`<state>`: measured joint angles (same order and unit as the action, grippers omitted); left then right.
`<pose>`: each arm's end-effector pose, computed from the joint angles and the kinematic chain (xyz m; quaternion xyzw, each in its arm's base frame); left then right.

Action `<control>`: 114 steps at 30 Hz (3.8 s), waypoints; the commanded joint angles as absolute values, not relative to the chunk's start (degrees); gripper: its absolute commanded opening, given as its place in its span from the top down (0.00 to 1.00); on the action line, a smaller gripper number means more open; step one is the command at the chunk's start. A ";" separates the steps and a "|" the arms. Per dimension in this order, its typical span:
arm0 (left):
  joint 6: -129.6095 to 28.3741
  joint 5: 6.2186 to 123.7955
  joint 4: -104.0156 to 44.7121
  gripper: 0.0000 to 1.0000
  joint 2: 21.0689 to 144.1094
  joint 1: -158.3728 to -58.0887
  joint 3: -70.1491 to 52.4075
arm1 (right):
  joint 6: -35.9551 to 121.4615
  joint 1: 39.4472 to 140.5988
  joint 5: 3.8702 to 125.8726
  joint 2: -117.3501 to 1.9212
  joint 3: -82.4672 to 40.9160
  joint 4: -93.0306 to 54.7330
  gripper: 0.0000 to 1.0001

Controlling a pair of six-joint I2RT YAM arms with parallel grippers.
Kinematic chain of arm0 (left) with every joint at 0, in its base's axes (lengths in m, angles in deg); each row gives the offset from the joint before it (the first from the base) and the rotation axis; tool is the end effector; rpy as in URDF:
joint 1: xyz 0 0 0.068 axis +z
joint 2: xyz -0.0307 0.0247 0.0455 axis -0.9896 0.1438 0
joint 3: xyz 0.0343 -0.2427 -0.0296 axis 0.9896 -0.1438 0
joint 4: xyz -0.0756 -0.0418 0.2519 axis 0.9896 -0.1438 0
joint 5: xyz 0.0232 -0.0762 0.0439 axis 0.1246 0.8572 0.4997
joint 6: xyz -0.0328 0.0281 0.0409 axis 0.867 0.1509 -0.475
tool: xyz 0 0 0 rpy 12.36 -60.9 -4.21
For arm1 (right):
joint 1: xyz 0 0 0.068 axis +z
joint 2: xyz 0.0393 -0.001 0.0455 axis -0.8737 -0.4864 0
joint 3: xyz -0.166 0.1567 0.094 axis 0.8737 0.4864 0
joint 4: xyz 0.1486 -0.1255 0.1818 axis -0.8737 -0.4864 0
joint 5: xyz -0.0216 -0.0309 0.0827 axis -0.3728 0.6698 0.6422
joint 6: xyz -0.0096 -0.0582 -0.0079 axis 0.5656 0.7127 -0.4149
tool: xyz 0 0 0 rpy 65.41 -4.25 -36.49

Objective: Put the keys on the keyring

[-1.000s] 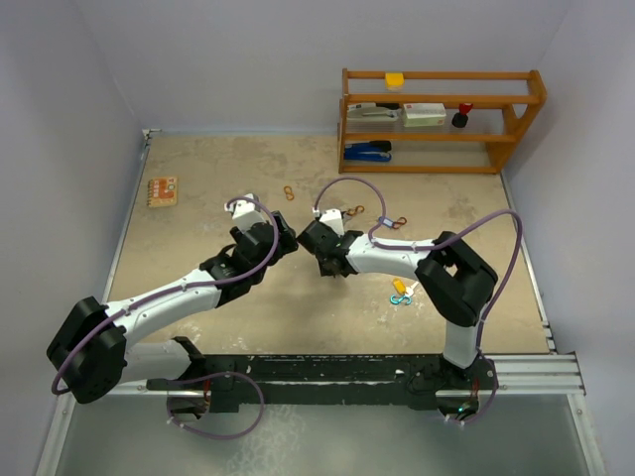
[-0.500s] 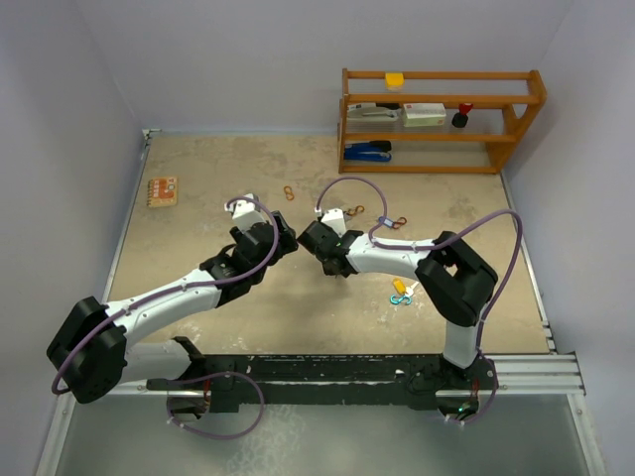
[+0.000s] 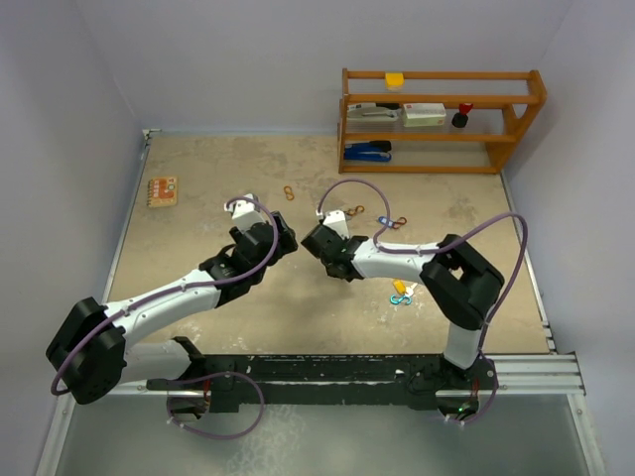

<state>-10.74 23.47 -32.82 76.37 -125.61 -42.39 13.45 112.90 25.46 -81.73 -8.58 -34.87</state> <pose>0.2155 -0.1740 0.2019 -0.1947 0.8253 -0.1772 0.4995 0.2443 0.2753 0.1268 -0.0530 0.9261 -0.0045 0.3736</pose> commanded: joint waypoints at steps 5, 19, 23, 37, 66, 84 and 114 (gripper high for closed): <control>-10.88 22.22 -31.85 0.27 73.29 -125.33 -43.07 | 20.70 113.02 26.52 -75.36 -4.32 -27.28 0.81; -12.42 21.02 -31.15 0.25 79.26 -124.33 -39.71 | 19.42 113.02 28.83 -64.59 2.51 -23.45 0.62; -14.11 21.19 -36.12 0.25 88.13 -121.54 -30.70 | 18.75 113.02 28.76 -60.93 5.16 -22.90 0.55; -18.42 17.49 -46.55 0.28 119.63 -115.47 -2.74 | 19.57 113.02 29.11 -43.84 12.46 -22.35 0.49; -25.27 19.55 -41.46 0.35 137.78 -111.32 14.16 | 20.85 112.93 26.81 -38.38 15.81 -22.86 0.43; -25.17 22.01 -39.56 0.59 138.40 -111.00 11.61 | 20.64 112.93 26.64 -39.12 15.66 -23.10 0.43; -25.27 27.90 -36.37 1.00 116.64 -111.00 -3.25 | 20.02 112.84 28.41 -45.01 12.80 -25.49 0.43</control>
<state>-25.40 25.65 -37.25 126.21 -111.36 -0.09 20.55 112.90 28.35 -42.78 15.72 -24.47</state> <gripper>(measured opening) 0.022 0.566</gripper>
